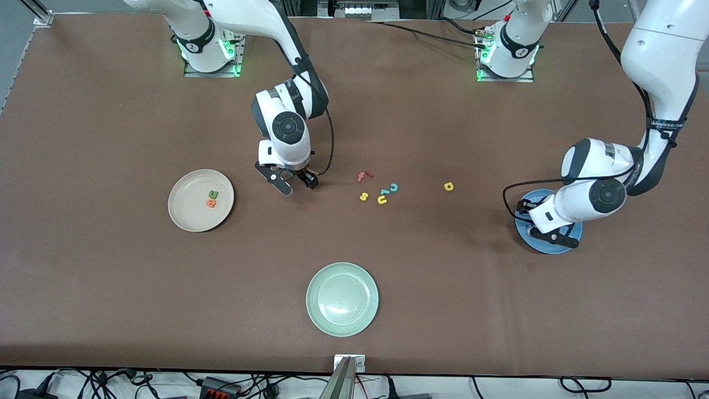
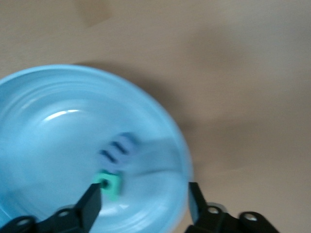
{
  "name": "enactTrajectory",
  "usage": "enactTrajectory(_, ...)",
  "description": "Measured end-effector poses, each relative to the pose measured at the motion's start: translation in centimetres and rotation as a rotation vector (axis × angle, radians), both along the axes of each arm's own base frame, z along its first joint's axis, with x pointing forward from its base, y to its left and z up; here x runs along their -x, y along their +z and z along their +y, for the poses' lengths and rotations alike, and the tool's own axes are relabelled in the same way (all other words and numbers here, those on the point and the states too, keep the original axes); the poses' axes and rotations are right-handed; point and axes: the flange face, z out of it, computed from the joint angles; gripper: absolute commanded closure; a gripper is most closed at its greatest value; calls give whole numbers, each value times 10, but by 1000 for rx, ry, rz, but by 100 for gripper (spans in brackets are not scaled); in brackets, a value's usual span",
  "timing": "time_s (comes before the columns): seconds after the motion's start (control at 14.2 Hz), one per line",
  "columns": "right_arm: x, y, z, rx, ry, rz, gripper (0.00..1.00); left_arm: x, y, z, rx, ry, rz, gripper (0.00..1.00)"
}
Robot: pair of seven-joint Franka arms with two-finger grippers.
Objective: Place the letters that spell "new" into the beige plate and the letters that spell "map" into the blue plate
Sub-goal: 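Grasp the pink m with the right gripper while the left gripper returns, then place the pink m on the beige plate while the left gripper grasps yellow a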
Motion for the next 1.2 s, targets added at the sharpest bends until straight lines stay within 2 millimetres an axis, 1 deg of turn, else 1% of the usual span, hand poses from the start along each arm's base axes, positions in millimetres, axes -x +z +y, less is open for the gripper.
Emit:
enactTrajectory(0.14, 5, -2, 4, -5, -56, -26, 0, 5, 25, -51, -9, 39, 4, 0)
enactTrajectory(0.21, 7, -1, 7, -7, -79, -33, 0, 10, 34, -74, -12, 64, 0, 0)
enactTrajectory(0.28, 10, 2, 12, -12, -119, -44, 2, 20, 36, -106, -13, 96, 4, 0)
enactTrajectory(0.35, 11, 1, 11, -13, -132, -50, 5, 28, 29, -124, 0, 46, -1, 0)
enactTrajectory(0.42, 12, -1, 9, -13, -140, -56, 9, 41, 20, -151, 17, -36, -20, 0)
enactTrajectory(0.49, 13, -4, 7, -13, -142, -61, 11, 56, 11, -177, 43, -112, -34, 0)
enactTrajectory(0.56, 14, -6, 5, -14, -146, -66, 13, 70, 4, -198, 64, -164, -39, 0)
enactTrajectory(0.63, 14, -7, 4, -14, -149, -69, 17, 81, 1, -212, 76, -193, -39, 0)
enactTrajectory(0.7, 14, -7, 3, -16, -155, -69, 22, 86, 2, -218, 82, -208, -41, 0)
enactTrajectory(0.77, 14, -7, 3, -21, -162, -69, 24, 85, 3, -219, 85, -216, -44, 0)
enactTrajectory(0.84, 13, -6, 4, -30, -169, -74, 31, 84, 4, -217, 87, -233, -49, 0)
enactTrajectory(0.91, 13, -6, 4, -35, -174, -75, 32, 83, 4, -217, 87, -272, -54, 0)
enactTrajectory(0.99, 13, -5, 5, -39, -176, -78, 38, 83, 4, -217, 83, -338, -63, 0)
enactTrajectory(1.06, 12, -4, 6, -43, -177, -81, 40, 83, 4, -217, 79, -411, -71, 0)
enactTrajectory(1.2, 12, -4, 7, -46, -176, -85, 50, 83, 4, -217, 84, -543, -72, 0)
